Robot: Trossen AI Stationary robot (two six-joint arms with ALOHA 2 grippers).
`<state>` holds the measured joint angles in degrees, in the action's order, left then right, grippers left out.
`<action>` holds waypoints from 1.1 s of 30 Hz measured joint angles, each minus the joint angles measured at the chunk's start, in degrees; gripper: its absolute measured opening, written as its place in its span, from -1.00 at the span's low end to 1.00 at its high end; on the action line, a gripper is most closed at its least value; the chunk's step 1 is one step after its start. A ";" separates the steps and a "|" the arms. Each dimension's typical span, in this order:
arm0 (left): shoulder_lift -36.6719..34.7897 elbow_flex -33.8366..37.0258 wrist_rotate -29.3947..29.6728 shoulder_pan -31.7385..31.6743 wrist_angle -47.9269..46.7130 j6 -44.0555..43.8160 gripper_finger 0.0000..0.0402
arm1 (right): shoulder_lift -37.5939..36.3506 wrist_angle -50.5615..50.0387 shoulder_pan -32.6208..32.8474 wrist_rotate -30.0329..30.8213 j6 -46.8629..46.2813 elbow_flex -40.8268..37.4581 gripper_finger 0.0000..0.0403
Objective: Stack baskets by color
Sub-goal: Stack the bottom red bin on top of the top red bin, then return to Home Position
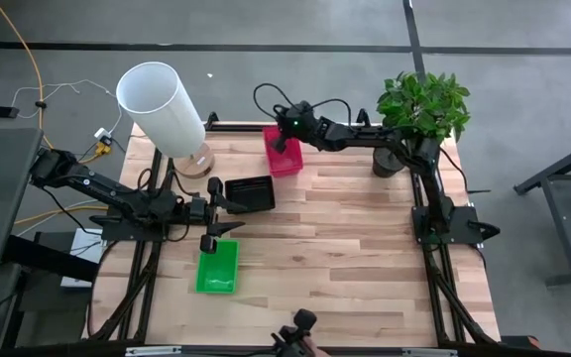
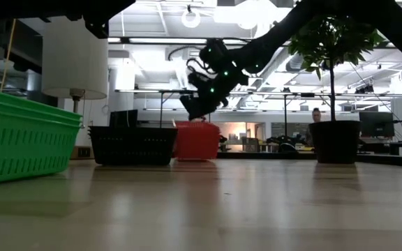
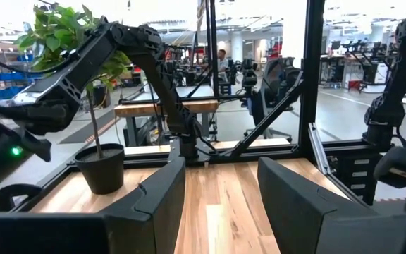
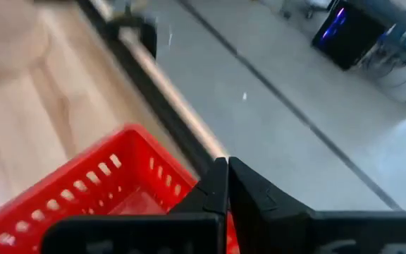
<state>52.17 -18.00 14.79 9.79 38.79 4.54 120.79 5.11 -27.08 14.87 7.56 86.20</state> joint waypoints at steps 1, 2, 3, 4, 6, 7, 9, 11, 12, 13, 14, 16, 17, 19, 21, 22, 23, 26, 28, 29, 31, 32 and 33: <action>0.00 0.00 0.00 -0.01 0.02 0.00 -0.17 | 0.13 -1.16 0.03 -0.10 0.02 -0.10 -1.00; -0.01 0.00 0.00 0.01 0.02 0.00 -0.17 | 0.27 -2.16 0.06 -0.32 -0.01 -0.18 -1.00; -0.01 0.00 0.00 0.01 0.04 0.00 -0.17 | 0.31 -2.62 0.06 -0.46 -0.05 -0.20 -1.00; -0.01 0.00 0.00 0.01 0.04 0.00 -0.17 | 0.31 -2.68 0.06 -0.57 -0.05 -0.20 -1.00; 0.00 0.00 0.00 0.00 0.04 0.00 -0.17 | 0.26 -2.74 0.10 -0.81 -0.03 -0.14 -1.00; 0.01 0.00 0.00 0.01 0.04 0.00 -0.17 | 0.26 -2.83 0.08 -0.78 0.24 -0.14 -1.00; -0.01 0.00 0.12 0.01 0.04 0.00 -0.17 | 0.16 -1.53 0.40 -1.42 1.19 -0.14 -1.00; -0.01 0.00 0.87 0.01 0.04 -0.28 -0.17 | -1.16 0.31 0.82 -3.93 2.62 -0.12 -1.00; 0.00 0.00 0.93 -0.01 0.04 -0.47 -0.17 | -2.24 0.98 1.22 -5.21 3.24 0.17 -1.00; -0.01 0.00 1.04 -0.01 0.04 -0.97 -0.17 | -3.48 1.47 1.65 -6.58 4.00 0.30 -1.00; 0.01 0.00 1.07 -0.01 0.07 -1.29 -0.17 | -4.88 1.74 2.09 -7.98 4.92 0.34 -1.00; 0.00 0.00 1.07 -0.01 0.04 -1.31 -0.17 | -7.87 1.12 2.87 -11.95 5.90 0.07 -1.00; 0.00 0.00 1.07 -0.01 0.08 -1.33 -0.17 | -9.30 0.37 3.31 -13.73 5.96 -0.03 -1.00; 0.00 0.00 1.07 -0.01 0.05 -1.33 -0.17 | -12.19 -2.29 4.50 -17.32 5.98 -0.07 -1.00; 0.00 0.00 1.07 -0.01 0.05 -1.33 -0.17 | -14.87 -4.27 6.35 -20.44 5.97 -0.07 -1.00; -0.01 0.00 1.05 -0.01 0.04 -1.33 -0.17 | -15.98 -5.36 7.68 -22.14 5.96 -0.07 -1.00; -0.01 0.00 1.05 0.00 0.07 -1.33 -0.17 | -16.72 -6.01 9.21 -23.43 5.99 -0.07 -1.00; 0.01 0.00 1.07 0.01 0.04 -1.33 -0.17 | -17.44 -6.63 14.23 -24.61 6.40 -0.09 -1.00; 0.00 0.00 1.07 -0.01 0.03 -1.35 -0.17 | -17.44 -6.35 17.46 -24.57 6.41 -0.09 -1.00; 0.01 0.00 1.07 -0.01 0.01 -1.61 -0.17 | -17.46 -6.56 19.02 -24.55 6.43 -0.09 -1.00; -0.01 0.00 1.07 -0.01 -0.02 -2.44 -0.17 | -17.87 -9.76 21.83 -23.76 7.47 -0.09 -1.00; -0.01 0.00 1.06 -0.01 -0.04 -2.77 -0.17 | -18.18 -12.26 23.02 -22.53 8.18 -0.11 -1.00; 0.01 0.00 1.07 -0.01 -0.03 -2.84 -0.17 | -18.65 -14.85 24.14 -20.50 8.81 -0.12 -1.00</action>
<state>52.18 -18.00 15.86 9.78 38.76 1.69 102.15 -9.74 -2.95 -5.62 16.37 86.08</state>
